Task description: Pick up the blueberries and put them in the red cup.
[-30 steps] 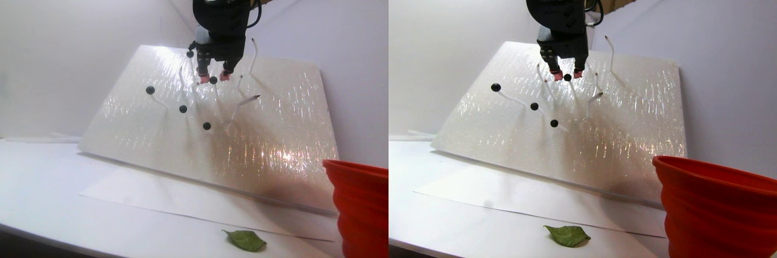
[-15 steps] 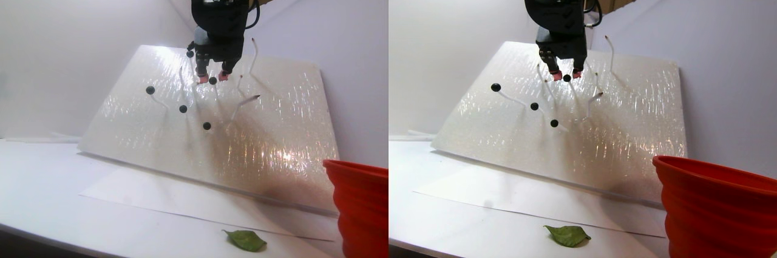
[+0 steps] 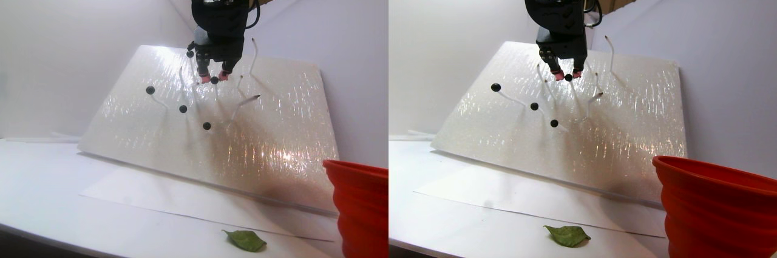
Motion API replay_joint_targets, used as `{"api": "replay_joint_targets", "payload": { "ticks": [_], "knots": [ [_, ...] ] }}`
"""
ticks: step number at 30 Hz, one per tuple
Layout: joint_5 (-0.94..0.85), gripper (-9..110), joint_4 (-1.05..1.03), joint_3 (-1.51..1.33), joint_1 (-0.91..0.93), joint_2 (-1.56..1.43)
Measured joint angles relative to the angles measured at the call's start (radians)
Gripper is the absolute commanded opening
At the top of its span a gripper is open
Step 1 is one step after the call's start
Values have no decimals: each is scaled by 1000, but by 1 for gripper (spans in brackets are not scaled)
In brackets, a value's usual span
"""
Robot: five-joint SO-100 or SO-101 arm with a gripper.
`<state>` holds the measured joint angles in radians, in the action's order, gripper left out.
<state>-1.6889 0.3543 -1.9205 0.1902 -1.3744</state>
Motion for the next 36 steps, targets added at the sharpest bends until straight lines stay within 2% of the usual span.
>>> {"api": "replay_joint_targets", "payload": {
  "ticks": [36],
  "knots": [
    [0, 10, 0, -61, 0, -9]
  ]
}}
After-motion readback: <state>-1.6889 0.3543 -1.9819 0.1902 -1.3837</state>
